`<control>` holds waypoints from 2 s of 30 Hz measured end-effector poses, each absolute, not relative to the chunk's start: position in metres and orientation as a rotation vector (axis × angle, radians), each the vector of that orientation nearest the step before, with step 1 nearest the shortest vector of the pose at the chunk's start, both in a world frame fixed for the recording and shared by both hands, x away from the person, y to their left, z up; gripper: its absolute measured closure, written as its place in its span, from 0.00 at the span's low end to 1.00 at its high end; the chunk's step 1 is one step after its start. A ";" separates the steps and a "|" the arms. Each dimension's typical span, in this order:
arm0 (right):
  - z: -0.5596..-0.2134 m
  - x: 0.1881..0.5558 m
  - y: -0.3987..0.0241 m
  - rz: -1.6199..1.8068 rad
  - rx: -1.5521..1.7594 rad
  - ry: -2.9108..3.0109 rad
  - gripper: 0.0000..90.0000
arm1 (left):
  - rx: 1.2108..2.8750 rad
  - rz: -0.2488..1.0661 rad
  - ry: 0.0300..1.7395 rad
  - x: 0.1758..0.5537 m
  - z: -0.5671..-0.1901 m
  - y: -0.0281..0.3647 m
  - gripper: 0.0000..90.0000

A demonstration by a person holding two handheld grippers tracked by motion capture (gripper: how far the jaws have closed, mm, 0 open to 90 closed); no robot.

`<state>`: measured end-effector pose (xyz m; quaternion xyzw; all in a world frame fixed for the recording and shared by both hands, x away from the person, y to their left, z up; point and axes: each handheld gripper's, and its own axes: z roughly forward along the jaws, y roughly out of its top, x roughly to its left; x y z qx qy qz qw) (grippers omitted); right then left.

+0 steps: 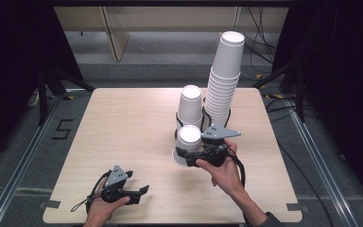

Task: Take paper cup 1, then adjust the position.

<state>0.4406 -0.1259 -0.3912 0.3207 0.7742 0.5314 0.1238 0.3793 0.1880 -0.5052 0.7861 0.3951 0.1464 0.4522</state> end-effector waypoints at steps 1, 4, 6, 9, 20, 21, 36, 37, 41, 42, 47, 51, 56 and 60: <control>-0.396 0.441 -0.124 1.560 0.925 2.268 0.20 | 1.939 0.362 0.976 0.379 -0.505 0.188 0.17; -0.409 0.440 -0.119 1.528 0.946 2.317 0.20 | 1.935 0.367 0.988 0.380 -0.505 0.188 0.17; -0.416 0.442 -0.116 1.533 0.915 2.335 0.20 | 1.935 0.366 0.989 0.379 -0.506 0.188 0.17; -0.422 0.442 -0.112 1.520 0.925 2.357 0.20 | 1.932 0.367 0.994 0.377 -0.506 0.189 0.17; -0.427 0.439 -0.107 1.542 0.948 2.361 0.20 | 1.890 0.366 0.951 0.374 -0.504 0.186 0.16; -0.428 0.440 -0.106 1.539 0.935 2.364 0.20 | 1.880 0.368 0.937 0.374 -0.503 0.185 0.17; -0.430 0.432 -0.085 1.604 0.885 2.393 0.20 | 1.743 0.368 0.751 0.372 -0.495 0.155 0.16; -0.431 0.431 -0.083 1.606 0.873 2.397 0.20 | 1.747 0.369 0.746 0.372 -0.495 0.154 0.16; -0.432 0.428 -0.078 1.617 0.849 2.393 0.20 | 1.738 0.364 0.735 0.371 -0.495 0.149 0.16; -0.432 0.427 -0.077 1.627 0.848 2.403 0.20 | 1.737 0.367 0.733 0.371 -0.495 0.148 0.16; -0.432 0.422 -0.070 1.649 0.860 2.414 0.20 | 1.718 0.365 0.714 0.372 -0.496 0.144 0.13; -0.432 0.419 -0.065 1.685 0.847 2.417 0.20 | 1.728 0.377 0.724 0.371 -0.495 0.142 0.05; -0.431 0.414 -0.060 1.714 0.824 2.437 0.20 | 1.717 0.390 0.716 0.371 -0.494 0.141 0.03; -0.431 0.411 -0.058 1.714 0.828 2.443 0.20 | 1.698 0.403 0.696 0.371 -0.495 0.139 0.03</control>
